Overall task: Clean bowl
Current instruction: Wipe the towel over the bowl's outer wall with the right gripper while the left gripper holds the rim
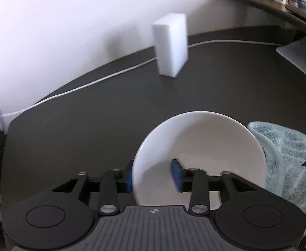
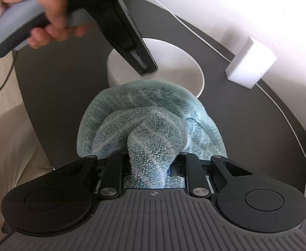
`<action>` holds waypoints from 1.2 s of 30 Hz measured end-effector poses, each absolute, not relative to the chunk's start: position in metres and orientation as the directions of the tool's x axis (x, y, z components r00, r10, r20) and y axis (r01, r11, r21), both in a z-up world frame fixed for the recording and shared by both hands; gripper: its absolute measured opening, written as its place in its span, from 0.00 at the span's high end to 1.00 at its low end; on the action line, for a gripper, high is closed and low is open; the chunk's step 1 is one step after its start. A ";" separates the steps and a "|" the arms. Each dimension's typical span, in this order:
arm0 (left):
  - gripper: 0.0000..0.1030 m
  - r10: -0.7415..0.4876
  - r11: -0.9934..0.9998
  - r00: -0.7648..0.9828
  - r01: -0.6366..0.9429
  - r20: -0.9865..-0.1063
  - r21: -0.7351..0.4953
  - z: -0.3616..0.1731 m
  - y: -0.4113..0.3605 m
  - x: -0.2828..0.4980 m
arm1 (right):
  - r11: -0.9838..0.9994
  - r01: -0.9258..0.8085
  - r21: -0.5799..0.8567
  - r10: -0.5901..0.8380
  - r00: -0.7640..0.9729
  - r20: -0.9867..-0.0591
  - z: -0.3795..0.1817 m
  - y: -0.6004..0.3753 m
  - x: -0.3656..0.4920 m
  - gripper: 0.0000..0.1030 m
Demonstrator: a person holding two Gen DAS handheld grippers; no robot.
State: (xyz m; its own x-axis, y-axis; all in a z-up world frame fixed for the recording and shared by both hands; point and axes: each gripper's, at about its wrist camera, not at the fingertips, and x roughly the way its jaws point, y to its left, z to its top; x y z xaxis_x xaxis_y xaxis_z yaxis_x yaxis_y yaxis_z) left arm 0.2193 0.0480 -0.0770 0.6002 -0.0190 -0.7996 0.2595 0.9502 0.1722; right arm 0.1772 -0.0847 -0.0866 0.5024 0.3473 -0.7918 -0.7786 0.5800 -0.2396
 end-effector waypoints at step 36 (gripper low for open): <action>0.75 0.011 0.942 0.653 0.248 -0.757 0.228 -0.072 0.047 0.163 | 0.741 -0.656 -0.142 0.370 0.576 -0.729 -0.079 -0.097 0.143 0.81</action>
State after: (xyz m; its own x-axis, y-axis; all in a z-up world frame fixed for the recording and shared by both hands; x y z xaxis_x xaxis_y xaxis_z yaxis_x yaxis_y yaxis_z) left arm 0.1632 0.0472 -0.0717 0.6532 0.0114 -0.7571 0.2477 0.9417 0.2278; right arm 0.1430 -0.0974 -0.0787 0.5760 0.3704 -0.7287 -0.6564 0.7408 -0.1423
